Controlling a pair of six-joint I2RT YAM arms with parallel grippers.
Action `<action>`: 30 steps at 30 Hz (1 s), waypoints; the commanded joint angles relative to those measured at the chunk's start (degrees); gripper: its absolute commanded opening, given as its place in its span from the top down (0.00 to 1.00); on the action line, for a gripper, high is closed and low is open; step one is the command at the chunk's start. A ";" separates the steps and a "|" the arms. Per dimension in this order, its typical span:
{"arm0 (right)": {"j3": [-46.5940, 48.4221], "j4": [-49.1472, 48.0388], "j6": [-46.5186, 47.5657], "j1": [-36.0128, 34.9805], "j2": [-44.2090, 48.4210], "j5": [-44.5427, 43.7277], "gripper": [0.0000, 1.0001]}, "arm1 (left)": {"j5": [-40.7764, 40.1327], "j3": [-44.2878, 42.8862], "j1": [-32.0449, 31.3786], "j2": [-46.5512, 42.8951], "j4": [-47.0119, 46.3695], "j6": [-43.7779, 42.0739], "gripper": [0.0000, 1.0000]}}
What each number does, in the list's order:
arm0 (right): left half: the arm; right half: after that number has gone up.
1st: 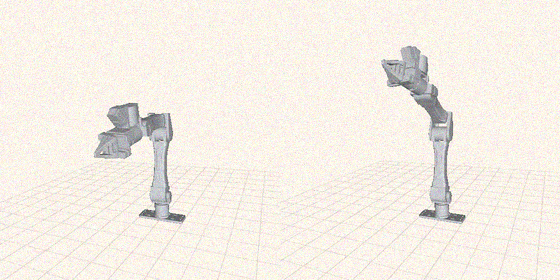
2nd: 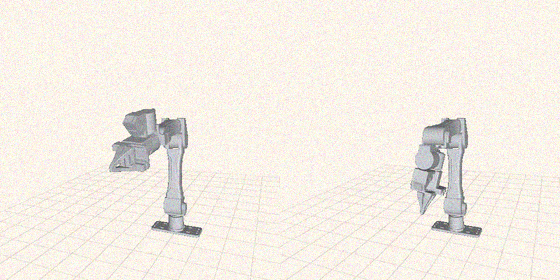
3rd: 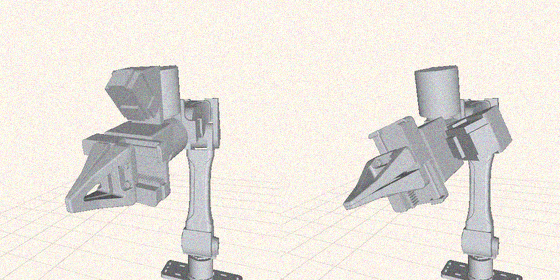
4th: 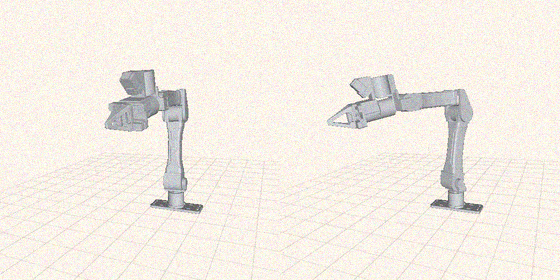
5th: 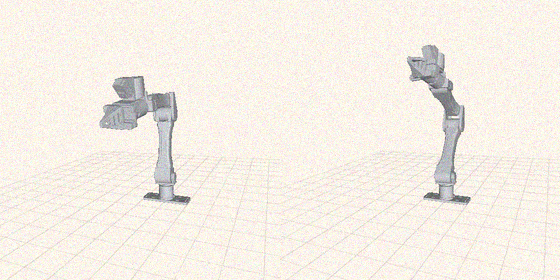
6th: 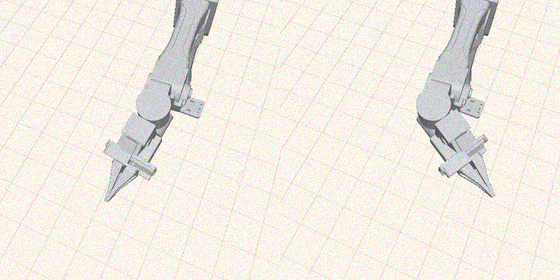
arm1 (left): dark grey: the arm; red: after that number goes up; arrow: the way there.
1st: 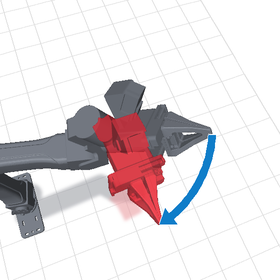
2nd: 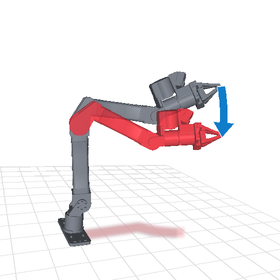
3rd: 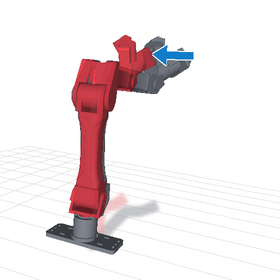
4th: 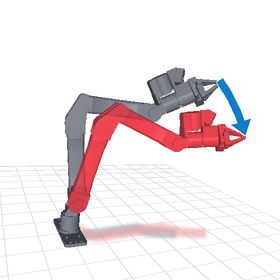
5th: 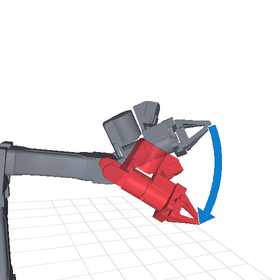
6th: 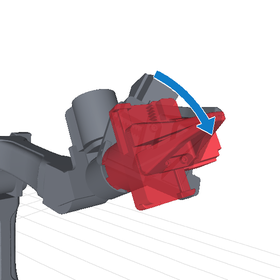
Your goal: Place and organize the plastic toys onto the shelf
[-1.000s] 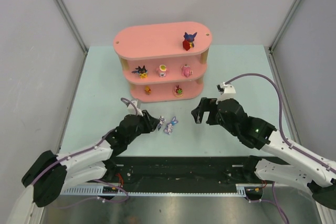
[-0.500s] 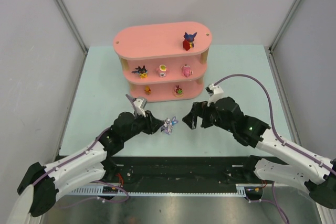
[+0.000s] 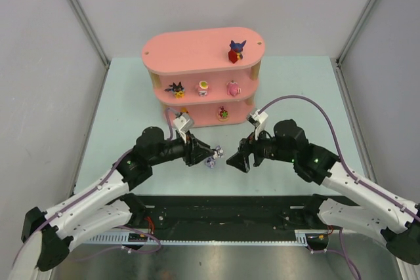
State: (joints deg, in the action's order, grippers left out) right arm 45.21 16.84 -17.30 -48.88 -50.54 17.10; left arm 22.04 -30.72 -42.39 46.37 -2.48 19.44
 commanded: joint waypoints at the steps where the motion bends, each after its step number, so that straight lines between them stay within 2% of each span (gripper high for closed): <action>1: 0.84 0.03 4.46 0.54 0.18 5.48 0.19 | 5.72 -5.58 -0.50 0.48 6.34 -5.90 0.70; 15: 2.07 -0.84 6.93 1.77 -2.89 12.95 0.23 | 13.11 -8.65 -3.31 1.88 6.79 -8.54 0.71; 30: 2.07 -4.18 5.08 1.86 -4.65 17.52 0.37 | 14.96 -10.06 -4.54 3.11 5.65 -9.16 0.71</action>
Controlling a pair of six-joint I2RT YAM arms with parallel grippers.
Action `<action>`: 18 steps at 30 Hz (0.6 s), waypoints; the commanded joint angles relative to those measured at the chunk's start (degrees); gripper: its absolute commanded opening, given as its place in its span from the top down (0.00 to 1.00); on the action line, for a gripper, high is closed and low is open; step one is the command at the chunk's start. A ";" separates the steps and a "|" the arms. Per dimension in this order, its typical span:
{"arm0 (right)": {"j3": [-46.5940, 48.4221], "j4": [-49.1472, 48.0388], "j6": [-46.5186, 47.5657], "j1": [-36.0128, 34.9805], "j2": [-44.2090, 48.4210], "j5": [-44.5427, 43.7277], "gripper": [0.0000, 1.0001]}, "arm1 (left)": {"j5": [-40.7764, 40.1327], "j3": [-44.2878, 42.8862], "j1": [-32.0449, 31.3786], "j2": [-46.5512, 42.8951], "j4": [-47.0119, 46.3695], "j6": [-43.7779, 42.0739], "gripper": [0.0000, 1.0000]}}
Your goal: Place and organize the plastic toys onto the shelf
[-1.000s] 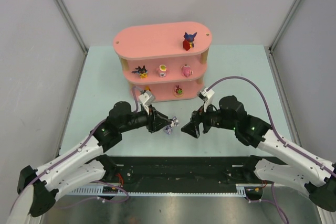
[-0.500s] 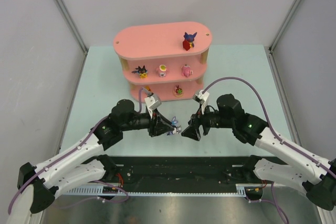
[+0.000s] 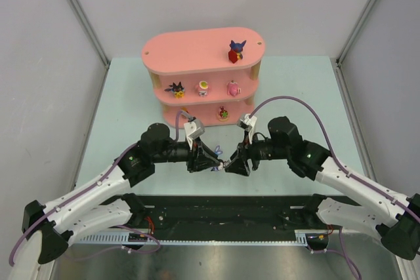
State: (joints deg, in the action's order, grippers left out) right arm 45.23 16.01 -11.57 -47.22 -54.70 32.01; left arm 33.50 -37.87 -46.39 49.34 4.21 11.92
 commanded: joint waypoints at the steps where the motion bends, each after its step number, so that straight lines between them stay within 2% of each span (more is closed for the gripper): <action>1: 2.05 -3.70 -0.73 0.20 -0.85 2.97 0.37 | 3.59 -2.91 -0.54 0.05 -1.13 -1.64 0.71; 5: 2.05 -4.32 -1.08 0.20 -1.64 3.85 0.42 | 3.86 -3.18 -0.72 -0.03 -1.39 -1.64 0.72; 9: 2.14 -4.76 -1.52 0.20 -1.99 4.46 0.51 | 3.94 -3.27 -0.89 -0.21 -1.66 -1.64 0.72; 14: 2.05 -4.94 -1.70 0.20 -2.69 4.99 0.57 | 4.21 -3.09 -0.89 -0.30 -2.54 -1.46 0.72; 17: 2.05 -5.37 -2.05 0.20 -2.87 5.52 0.65 | 4.30 -3.00 -0.89 -0.21 -2.71 -1.38 0.72; 18: 2.14 -5.72 -2.22 0.29 -3.13 5.61 0.71 | 4.21 -3.09 -0.98 -0.30 -2.89 -1.38 0.72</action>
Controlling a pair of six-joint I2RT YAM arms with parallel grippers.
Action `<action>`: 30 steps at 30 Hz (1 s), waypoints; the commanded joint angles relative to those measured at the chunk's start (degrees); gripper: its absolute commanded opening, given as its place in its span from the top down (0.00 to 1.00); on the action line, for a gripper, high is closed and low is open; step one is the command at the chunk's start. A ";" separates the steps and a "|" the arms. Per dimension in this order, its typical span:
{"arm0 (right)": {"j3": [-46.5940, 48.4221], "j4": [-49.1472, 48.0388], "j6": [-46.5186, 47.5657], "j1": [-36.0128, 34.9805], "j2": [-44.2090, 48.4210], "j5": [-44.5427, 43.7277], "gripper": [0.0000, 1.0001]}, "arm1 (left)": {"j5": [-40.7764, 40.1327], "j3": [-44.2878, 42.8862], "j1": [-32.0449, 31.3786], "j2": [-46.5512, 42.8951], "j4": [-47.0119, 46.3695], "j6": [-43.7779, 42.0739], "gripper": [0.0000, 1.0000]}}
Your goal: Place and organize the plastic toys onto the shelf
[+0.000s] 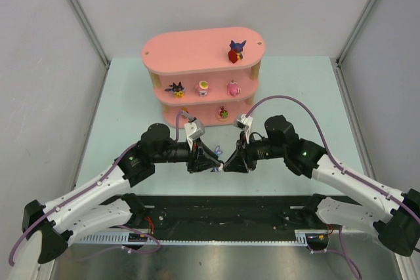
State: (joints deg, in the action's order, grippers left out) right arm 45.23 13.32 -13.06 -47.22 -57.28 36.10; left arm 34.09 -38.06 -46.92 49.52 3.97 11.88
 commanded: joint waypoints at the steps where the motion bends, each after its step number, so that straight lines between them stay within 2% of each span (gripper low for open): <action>1: 2.14 -3.21 -0.91 0.20 -0.73 1.78 0.74 | 3.62 -2.81 -0.46 -0.47 -2.74 -1.33 0.73; 2: 2.05 -3.30 -1.09 0.20 -0.73 2.13 0.81 | 3.53 -2.72 -0.37 -0.39 -2.82 -1.33 0.73; 4: 2.05 -3.39 -1.35 0.20 -0.82 2.48 0.90 | 3.36 -2.54 -0.46 -0.39 -3.09 -1.25 0.73; 5: 2.05 -3.39 -1.35 0.20 -0.82 2.57 0.99 | 3.36 -2.45 -0.46 -0.39 -3.09 -1.16 0.73; 8: 2.05 -3.48 -1.44 0.20 -0.73 3.10 1.00 | 3.01 -2.28 -0.46 -0.56 -3.53 -0.89 0.71; 9: 2.14 -3.30 -1.44 0.20 -0.56 3.02 1.00 | 2.83 -2.28 -0.37 -0.47 -3.61 -0.81 0.67; 10: 2.14 -3.13 -1.36 0.20 -0.12 2.49 1.00 | 1.87 -2.19 -0.37 -0.47 -3.62 -0.54 0.52; 12: 2.14 -2.25 -1.00 0.20 0.58 1.44 1.00 | 0.90 -2.10 -0.37 -0.82 -3.70 -0.10 0.38; 13: 2.05 -1.90 -0.92 0.20 1.46 -0.13 1.00 | -0.41 -2.10 -0.46 -1.17 -3.70 0.59 0.20; 14: 2.05 -1.46 -0.65 0.20 1.90 -1.28 1.00 | -1.64 -1.93 -0.46 -1.35 -3.70 1.12 0.11; 16: 2.05 -0.41 0.14 -0.15 2.87 -5.83 1.00 | -4.36 -1.84 -0.37 -2.84 -3.70 2.96 0.00; 18: 2.14 0.73 0.75 -1.63 4.71 -10.32 1.00 | -8.85 -2.01 -0.37 -4.07 -3.62 4.20 0.00; 22: 1.96 1.80 3.03 -6.47 7.52 -28.48 1.00 | -18.07 -1.75 -0.20 -5.57 -3.70 12.35 0.00; 24: 1.62 1.01 3.65 -8.23 9.19 -33.00 1.00 | -22.02 -1.66 -0.11 -5.40 -5.27 15.96 0.00; 28: -0.40 -2.15 4.53 -13.85 12.71 -46.51 1.00 | -23.63 -0.96 -0.19 -4.61 -8.97 25.97 0.00; 30: -1.46 -4.43 5.58 -15.87 14.81 -50.14 1.00 | -23.28 0.35 -0.19 -4.87 -14.49 29.67 0.00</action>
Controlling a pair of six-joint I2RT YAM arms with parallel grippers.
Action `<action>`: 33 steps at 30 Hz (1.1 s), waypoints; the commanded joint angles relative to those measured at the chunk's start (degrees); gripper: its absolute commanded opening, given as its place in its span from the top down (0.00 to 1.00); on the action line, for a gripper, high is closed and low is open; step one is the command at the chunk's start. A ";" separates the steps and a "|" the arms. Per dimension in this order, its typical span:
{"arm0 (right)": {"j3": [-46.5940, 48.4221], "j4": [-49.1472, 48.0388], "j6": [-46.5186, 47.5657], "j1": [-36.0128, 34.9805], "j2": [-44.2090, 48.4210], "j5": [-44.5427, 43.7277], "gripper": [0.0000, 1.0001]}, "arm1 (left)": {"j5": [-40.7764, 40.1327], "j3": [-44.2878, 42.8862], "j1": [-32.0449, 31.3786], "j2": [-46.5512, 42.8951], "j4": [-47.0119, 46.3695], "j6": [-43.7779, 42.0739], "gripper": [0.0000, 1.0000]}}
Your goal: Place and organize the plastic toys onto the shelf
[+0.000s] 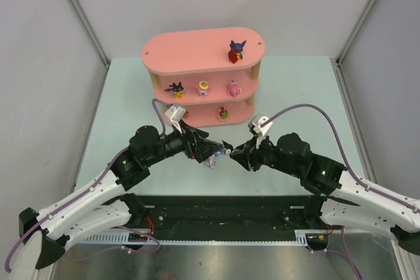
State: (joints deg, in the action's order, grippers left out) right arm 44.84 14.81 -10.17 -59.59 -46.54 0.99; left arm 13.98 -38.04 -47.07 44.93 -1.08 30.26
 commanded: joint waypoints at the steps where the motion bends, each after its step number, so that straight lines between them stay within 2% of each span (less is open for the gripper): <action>1: -1.85 -6.63 2.96 -5.34 4.62 -18.36 1.00 | -3.08 2.51 0.05 -0.37 -11.99 15.49 0.00; 3: -2.39 -8.74 4.11 -6.84 5.67 -21.11 1.00 | -3.17 4.11 -0.04 -0.19 -17.97 19.12 0.00; 12: -4.50 -16.47 9.99 -15.11 8.58 -34.46 1.00 | -5.71 5.52 -0.39 4.64 -25.89 31.77 0.00; 25: -5.11 -24.21 20.18 -21.79 5.68 -45.37 1.00 | -8.09 2.71 -4.08 8.60 -28.27 37.33 0.00; 33: -5.20 -24.92 21.25 -23.81 3.39 -47.75 1.00 | -10.81 2.45 -7.07 9.13 -29.24 38.64 0.00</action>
State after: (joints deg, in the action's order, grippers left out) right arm 39.51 -5.98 9.15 -82.48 -42.83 -43.53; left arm 5.58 -33.12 -53.15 53.87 -26.65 66.83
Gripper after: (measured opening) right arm 0.366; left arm 0.996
